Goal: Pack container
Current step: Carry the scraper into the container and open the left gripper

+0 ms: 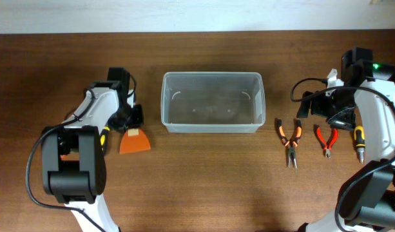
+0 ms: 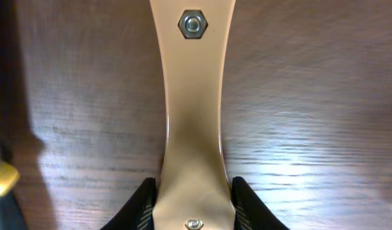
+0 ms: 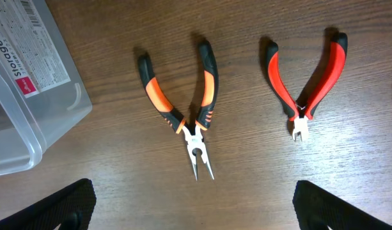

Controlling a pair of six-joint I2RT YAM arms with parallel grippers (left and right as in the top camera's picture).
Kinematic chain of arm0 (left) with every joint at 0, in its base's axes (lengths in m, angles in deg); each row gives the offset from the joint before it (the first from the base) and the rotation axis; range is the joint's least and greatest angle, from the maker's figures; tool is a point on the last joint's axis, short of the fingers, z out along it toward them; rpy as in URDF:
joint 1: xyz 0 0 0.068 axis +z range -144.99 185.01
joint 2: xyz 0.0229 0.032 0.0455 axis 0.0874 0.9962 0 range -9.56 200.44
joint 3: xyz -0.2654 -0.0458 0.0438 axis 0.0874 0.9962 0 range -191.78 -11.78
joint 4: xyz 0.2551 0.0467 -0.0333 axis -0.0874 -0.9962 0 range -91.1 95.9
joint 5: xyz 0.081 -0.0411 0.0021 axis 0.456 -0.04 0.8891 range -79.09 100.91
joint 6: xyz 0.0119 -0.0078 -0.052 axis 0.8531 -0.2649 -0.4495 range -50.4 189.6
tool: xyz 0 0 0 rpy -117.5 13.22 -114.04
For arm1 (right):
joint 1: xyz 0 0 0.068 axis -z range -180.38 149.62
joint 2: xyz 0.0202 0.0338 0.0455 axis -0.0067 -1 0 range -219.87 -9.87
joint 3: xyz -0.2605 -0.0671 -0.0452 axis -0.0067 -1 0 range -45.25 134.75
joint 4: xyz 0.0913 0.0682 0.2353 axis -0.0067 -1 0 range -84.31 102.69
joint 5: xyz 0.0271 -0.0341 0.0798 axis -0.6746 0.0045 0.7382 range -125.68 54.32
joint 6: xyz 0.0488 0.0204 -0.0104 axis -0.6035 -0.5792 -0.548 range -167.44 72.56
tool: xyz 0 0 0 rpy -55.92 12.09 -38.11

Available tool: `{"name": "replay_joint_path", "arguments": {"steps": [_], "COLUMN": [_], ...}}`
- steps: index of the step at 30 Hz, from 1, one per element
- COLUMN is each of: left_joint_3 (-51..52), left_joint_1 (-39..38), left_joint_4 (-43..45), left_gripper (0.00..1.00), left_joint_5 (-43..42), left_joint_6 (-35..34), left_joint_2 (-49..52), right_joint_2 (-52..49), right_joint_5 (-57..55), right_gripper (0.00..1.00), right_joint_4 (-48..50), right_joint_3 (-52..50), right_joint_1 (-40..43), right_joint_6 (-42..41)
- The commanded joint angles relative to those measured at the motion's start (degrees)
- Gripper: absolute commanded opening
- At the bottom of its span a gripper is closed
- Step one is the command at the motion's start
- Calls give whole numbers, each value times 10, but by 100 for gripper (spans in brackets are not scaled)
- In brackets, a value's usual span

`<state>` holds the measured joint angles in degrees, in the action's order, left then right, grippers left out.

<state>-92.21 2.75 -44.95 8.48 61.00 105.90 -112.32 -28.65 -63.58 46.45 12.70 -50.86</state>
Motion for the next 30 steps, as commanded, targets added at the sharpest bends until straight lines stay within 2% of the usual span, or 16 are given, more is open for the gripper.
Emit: {"name": "replay_joint_path", "arguments": {"steps": [1, 11, 17, 19, 26, 30], "left_joint_3": [-60, -194, -200, -198, -198, -198], "left_joint_1": [-16, -97, -174, -196, -252, -260], "left_joint_4": [0, -2, -5, -9, -10, -8], "left_gripper": [2, 2, 2, 2, 2, 2], "left_joint_5": [-12, -12, -29, -42, -53, -53], "left_joint_6": [71, 318, 590, 654, 789, 802], "left_joint_2": [-61, -148, -145, -138, -73, -26], "right_joint_2": [5, 4, 5, 5, 5, 5], "right_joint_5": [5, 5, 5, 5, 5, 5], "right_gripper": [99, 99, 99, 99, 99, 99], "right_joint_4": [0, 0, 0, 0, 0, 0], "right_joint_3": [-3, -3, -3, -3, -3, -3], "right_joint_1": [1, 1, 1, 1, 1, 1], "right_joint_6": [1, 1, 1, 1, 1, 1]}}
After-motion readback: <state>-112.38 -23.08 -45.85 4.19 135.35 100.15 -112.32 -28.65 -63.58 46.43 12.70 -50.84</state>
